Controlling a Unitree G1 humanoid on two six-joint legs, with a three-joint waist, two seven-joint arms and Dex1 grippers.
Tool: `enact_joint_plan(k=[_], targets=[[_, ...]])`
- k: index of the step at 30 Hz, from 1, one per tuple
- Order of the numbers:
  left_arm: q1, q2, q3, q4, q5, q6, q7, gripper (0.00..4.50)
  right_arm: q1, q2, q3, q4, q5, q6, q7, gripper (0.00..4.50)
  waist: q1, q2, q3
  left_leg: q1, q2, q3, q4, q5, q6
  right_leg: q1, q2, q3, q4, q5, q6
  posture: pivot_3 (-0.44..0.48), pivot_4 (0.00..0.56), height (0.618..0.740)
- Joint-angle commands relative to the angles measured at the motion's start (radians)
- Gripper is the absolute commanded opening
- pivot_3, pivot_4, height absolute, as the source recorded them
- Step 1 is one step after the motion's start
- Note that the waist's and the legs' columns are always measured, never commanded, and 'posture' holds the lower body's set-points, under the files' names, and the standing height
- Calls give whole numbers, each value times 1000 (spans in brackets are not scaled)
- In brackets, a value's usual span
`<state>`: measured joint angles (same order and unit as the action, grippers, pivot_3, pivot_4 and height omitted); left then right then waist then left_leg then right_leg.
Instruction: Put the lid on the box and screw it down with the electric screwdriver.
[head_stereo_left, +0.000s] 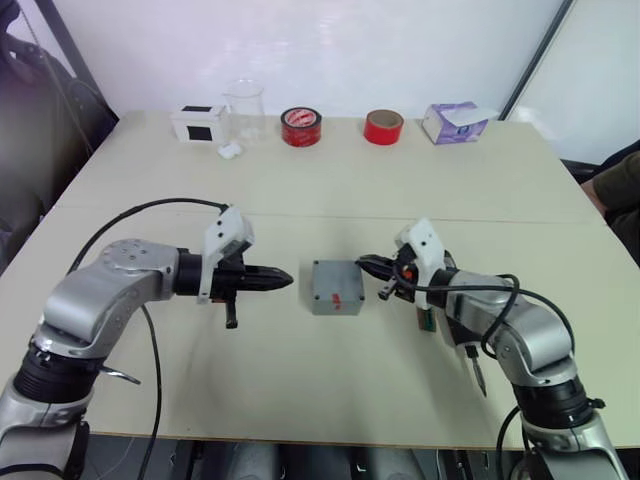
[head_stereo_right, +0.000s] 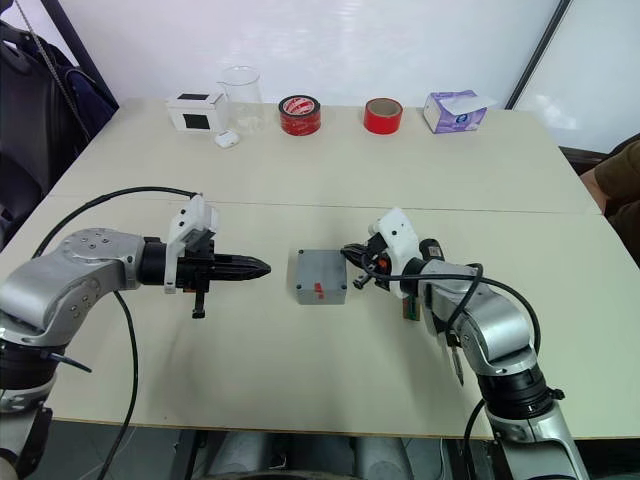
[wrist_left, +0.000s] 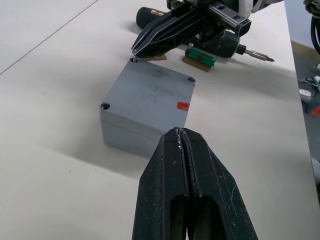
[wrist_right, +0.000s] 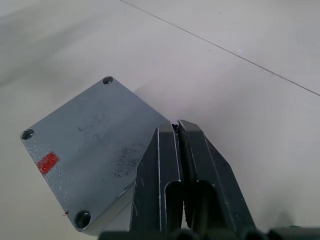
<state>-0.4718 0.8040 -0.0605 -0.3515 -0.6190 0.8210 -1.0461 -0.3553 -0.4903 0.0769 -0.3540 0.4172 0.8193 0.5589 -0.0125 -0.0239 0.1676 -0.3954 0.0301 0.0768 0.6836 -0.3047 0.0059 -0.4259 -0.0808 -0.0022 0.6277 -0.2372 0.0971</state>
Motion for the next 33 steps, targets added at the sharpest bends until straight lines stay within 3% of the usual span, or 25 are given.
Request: enact_joint_plan(k=[1, 3, 4, 5, 7, 9, 11, 16, 21, 24, 26, 33], targets=[[3, 8, 18, -5, 0, -20, -5, 0, -20, 3, -4, -8, 1, -19, 8, 9, 0, 0, 0, 0, 0, 0, 0, 0, 0, 0, 0, 0, 0, 0, 0, 0, 150, 740], [3, 8, 17, -6, 0, -21, -4, 0, -22, 3, -2, -6, 0, -18, 10, 9, 0, 0, 0, 0, 0, 0, 0, 0, 0, 0, 0, 0, 0, 0, 0, 0, 150, 740], [3, 8, 17, -5, 0, -21, -4, 0, -23, 3, -2, -5, -1, -18, 12, 545, 0, 0, 0, 0, 0, 0, 0, 0, 0, 0, 0, 0, 0, 0, 0, 0, 150, 740], [3, 8, 16, -5, 0, -22, -3, 0, -23, 3, -2, -4, -2, -18, 12, 706, 0, 0, 0, 0, 0, 0, 0, 0, 0, 0, 0, 0, 0, 0, 0, 0, 150, 740], [4, 7, 16, -7, -1, -21, -3, 0, -24, 0, -4, -7, -2, -14, 14, 1528, 0, 0, 0, 0, 0, 0, 0, 0, 0, 0, 0, 0, 0, 0, 0, 0, 150, 740], [4, 5, 15, -9, -2, -20, -2, 0, -25, -4, -8, -13, 1, -7, 14, 2506, 0, 0, 0, 0, 0, 0, 0, 0, 0, 0, 0, 0, 0, 0, 0, 0, 150, 740], [3, 3, 14, -10, -3, -20, -1, 0, -29, -11, -17, -23, 7, 3, 15, 3115, 0, 0, 0, 0, 0, 0, 0, 0, 0, 0, 0, 0, 0, 0, 0, 0, 150, 740], [-12, -14, 18, -21, -29, -11, -2, 0, -71, -22, -151, -89, 121, 137, -5, 3115, 0, 0, 0, 0, 0, 0, 0, 0, 0, 0, 0, 0, 0, 0, 0, 0, 150, 740], [-56, -56, -20, -34, -44, -18, -20, 0, -161, -96, -350, -107, 248, 402, -65, 3115, 4, 1, 1, 0, 1, 0, 0, 0, 0, 0, -1, 0, 0, 0, 0, 0, 150, 740], [-86, -93, -73, -48, -30, -32, -36, 0, -231, -184, -429, -69, 272, 604, -93, 3793, 3, 1, 1, 0, 0, 0, 0, 0, 0, 0, -1, 0, -1, 0, 0, 0, 150, 740], [-106, -108, -104, -54, -23, -47, -58, 0, -264, -297, -442, -33, 289, 752, -85, 4462, 2, 2, 2, -1, 0, 0, 0, 0, 0, 0, -1, 0, -1, 0, 0, 0, 150, 740], [-141, -145, -172, -40, 10, -93, -92, 0, -134, -745, -274, 74, 561, 795, 14, 4462, 1, 4, 3, -3, 0, -1, -1, 0, 1, -2, 0, 0, -3, 0, -1, 0, 150, 740]])
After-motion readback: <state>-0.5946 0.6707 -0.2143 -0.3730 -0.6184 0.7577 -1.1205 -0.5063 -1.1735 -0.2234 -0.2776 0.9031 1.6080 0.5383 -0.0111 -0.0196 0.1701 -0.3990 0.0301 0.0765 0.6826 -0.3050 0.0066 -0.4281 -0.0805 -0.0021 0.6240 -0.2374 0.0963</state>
